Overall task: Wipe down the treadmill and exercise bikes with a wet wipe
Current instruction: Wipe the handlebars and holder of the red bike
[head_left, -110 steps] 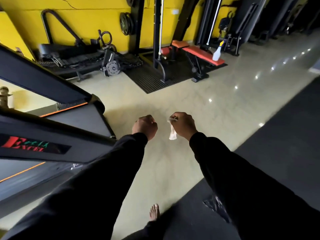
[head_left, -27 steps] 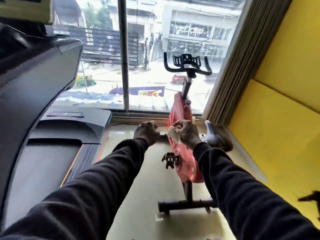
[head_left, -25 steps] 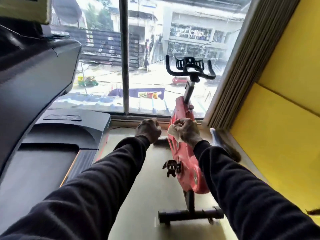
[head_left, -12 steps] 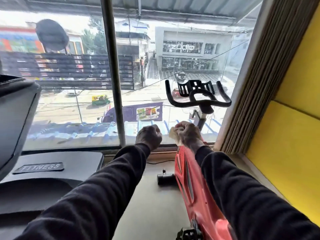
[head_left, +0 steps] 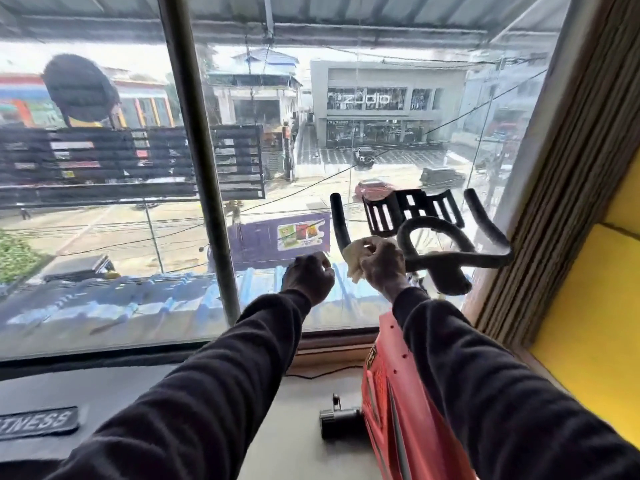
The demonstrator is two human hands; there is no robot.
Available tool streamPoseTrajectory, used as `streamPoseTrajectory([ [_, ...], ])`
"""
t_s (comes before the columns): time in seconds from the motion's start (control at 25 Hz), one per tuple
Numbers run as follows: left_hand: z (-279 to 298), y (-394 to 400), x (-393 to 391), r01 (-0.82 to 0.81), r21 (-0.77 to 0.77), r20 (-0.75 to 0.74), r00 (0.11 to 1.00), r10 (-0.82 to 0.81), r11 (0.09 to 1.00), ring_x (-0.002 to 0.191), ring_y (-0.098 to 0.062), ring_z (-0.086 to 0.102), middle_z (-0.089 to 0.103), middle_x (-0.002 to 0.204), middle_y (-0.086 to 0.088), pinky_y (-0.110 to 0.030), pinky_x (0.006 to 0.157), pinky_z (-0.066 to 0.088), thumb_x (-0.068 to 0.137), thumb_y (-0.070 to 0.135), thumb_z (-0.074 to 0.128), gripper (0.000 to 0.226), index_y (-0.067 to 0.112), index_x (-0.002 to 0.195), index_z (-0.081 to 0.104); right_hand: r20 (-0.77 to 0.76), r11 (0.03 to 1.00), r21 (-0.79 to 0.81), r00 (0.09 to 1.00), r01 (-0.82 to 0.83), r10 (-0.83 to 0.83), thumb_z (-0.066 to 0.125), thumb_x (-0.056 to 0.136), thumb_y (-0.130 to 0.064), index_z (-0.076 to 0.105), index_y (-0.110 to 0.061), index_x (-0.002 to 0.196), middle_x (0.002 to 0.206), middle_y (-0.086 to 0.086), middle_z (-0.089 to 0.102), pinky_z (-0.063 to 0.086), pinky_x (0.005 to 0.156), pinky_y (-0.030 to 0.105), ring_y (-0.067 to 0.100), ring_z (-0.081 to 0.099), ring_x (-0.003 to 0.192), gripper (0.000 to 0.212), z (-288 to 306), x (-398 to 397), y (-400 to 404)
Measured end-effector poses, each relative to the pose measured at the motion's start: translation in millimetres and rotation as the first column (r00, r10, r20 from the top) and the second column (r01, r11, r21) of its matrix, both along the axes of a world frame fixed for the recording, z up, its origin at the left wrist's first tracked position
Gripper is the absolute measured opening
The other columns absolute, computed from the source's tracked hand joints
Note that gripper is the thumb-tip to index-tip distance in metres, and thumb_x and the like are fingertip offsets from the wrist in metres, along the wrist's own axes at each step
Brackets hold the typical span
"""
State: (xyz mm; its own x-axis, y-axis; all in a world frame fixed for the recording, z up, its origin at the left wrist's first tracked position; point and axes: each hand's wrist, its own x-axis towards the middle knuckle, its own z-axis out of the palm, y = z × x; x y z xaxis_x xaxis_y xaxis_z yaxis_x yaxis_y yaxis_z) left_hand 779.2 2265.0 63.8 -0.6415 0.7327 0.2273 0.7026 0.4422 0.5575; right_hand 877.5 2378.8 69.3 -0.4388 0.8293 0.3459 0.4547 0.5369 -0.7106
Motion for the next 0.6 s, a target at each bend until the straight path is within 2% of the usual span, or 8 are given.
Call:
streamPoseTrajectory([
  [0.12,-5,51,-37,0.037,0.025,0.018,0.999,-0.037,0.999,0.103,-0.030,0.062,0.070,0.105,-0.008,-0.032,0.086,0.049,0.091,0.027,0.053,0.018,0.020,0.100,0.067,0.043,0.999,0.005,0.999,0.032,-0.032,0.056,0.085,-0.005,0.070,-0.009,0.112,0.108,0.010,0.071,0.045,0.085,0.023,0.026,0.063,0.103,0.030,1,-31,43],
  [0.2,-10,86,-63,0.046,0.044,0.068,0.996,-0.049,0.998,0.104,-0.031,0.060,0.069,0.109,-0.009,-0.032,0.085,0.046,0.091,0.030,0.053,0.019,0.020,0.102,0.065,0.029,0.997,0.016,0.996,0.079,-0.079,0.058,0.086,-0.011,0.069,-0.012,0.112,0.111,0.009,0.070,0.048,0.089,0.027,0.026,0.063,0.105,0.029,-1,-56,73],
  [0.28,-15,119,-89,0.044,0.039,0.144,0.988,-0.049,0.998,0.109,-0.031,0.058,0.066,0.117,-0.010,-0.033,0.088,0.044,0.092,0.033,0.053,0.025,0.018,0.110,0.063,0.018,0.991,0.026,0.991,0.128,-0.129,0.057,0.087,-0.013,0.067,-0.015,0.113,0.107,0.009,0.071,0.050,0.088,0.030,0.026,0.065,0.103,0.028,1,-82,97],
  [0.32,-18,135,-101,0.051,0.027,0.189,0.980,-0.055,0.998,0.114,-0.031,0.056,0.063,0.124,-0.011,-0.033,0.092,0.043,0.093,0.036,0.054,0.032,0.016,0.117,0.060,0.018,0.987,0.031,0.987,0.158,-0.158,0.057,0.087,-0.012,0.065,-0.015,0.113,0.104,0.008,0.071,0.049,0.085,0.027,0.025,0.065,0.101,0.028,4,-95,109],
  [0.44,-30,180,-127,0.090,-0.001,0.311,0.946,-0.086,0.996,0.127,-0.033,0.049,0.051,0.137,-0.014,-0.036,0.100,0.039,0.093,0.041,0.058,0.055,0.010,0.136,0.044,0.003,0.968,0.061,0.970,0.244,-0.245,0.058,0.086,-0.005,0.061,-0.012,0.112,0.105,0.009,0.069,0.041,0.078,0.023,0.026,0.063,0.098,0.027,6,-128,138],
  [0.6,-52,216,-131,0.115,0.070,0.466,0.874,-0.134,0.991,0.119,-0.034,0.055,0.056,0.126,-0.014,-0.040,0.100,0.045,0.089,0.030,0.060,0.055,0.011,0.136,0.039,0.067,0.963,0.093,0.963,0.254,-0.261,0.054,0.087,-0.005,0.058,-0.009,0.108,0.106,0.013,0.066,0.046,0.082,0.031,0.030,0.062,0.100,0.022,-4,-160,169],
])
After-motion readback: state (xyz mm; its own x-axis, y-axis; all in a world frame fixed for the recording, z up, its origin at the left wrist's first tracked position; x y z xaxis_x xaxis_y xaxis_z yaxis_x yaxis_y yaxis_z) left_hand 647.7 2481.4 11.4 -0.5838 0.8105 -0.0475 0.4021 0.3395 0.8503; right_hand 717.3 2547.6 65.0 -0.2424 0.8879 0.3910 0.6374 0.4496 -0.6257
